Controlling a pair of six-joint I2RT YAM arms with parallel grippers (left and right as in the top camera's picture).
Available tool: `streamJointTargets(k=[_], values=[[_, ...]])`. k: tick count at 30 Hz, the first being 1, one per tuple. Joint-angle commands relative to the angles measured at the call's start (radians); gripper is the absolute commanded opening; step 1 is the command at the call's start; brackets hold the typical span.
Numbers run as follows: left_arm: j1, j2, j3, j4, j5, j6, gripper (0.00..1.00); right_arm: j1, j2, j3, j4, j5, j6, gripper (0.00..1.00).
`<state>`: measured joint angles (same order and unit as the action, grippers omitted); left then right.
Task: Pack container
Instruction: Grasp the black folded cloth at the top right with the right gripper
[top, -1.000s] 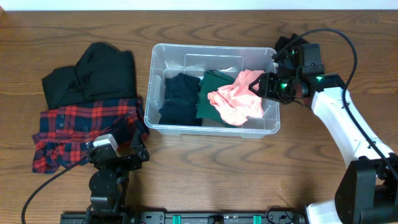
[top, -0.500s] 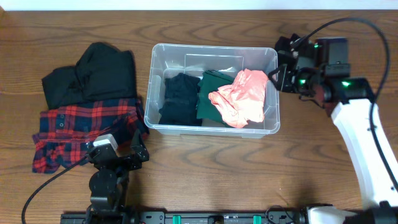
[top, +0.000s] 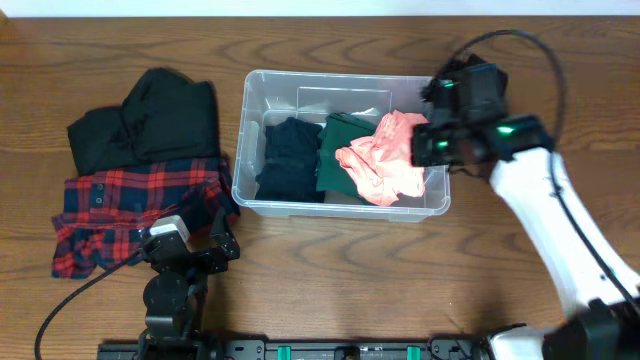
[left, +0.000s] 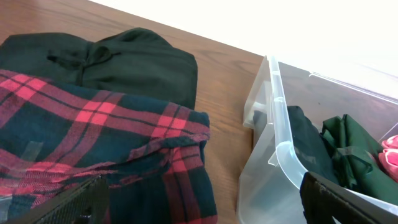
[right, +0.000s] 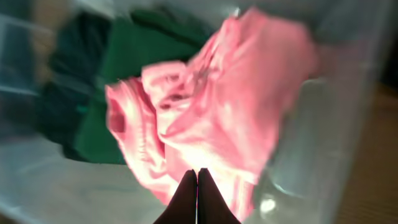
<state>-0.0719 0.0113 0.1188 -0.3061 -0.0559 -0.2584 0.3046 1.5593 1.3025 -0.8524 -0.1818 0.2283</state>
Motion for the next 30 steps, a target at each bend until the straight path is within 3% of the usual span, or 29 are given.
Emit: streamJointTargets(k=[1, 4, 10, 17, 19, 24, 30], values=[[0.003, 0.000, -0.024, -0.005, -0.004, 0.002, 0.98, 0.064, 0.075, 0.005, 0.011, 0.159, 0.049, 0.01], [0.003, 0.000, -0.024, -0.005, -0.004, 0.002, 0.98, 0.074, 0.166, 0.005, 0.027, 0.245, 0.090, 0.01], [0.003, 0.000, -0.024, -0.005, -0.004, 0.002, 0.98, 0.074, 0.339, 0.005, 0.028, 0.199, 0.086, 0.01], [0.003, 0.000, -0.024, -0.005, -0.004, 0.002, 0.98, 0.074, 0.256, 0.046, -0.010, 0.191, 0.063, 0.06], [0.003, 0.000, -0.024, -0.005, -0.004, 0.002, 0.98, 0.073, 0.188, 0.069, -0.021, 0.177, 0.054, 0.15], [0.003, 0.000, -0.024, -0.005, -0.004, 0.002, 0.98, 0.024, -0.016, 0.110, 0.018, 0.117, 0.051, 0.50], [0.003, 0.000, -0.024, -0.005, -0.004, 0.002, 0.98, -0.201, -0.126, 0.109, 0.061, 0.008, 0.055, 0.71]])
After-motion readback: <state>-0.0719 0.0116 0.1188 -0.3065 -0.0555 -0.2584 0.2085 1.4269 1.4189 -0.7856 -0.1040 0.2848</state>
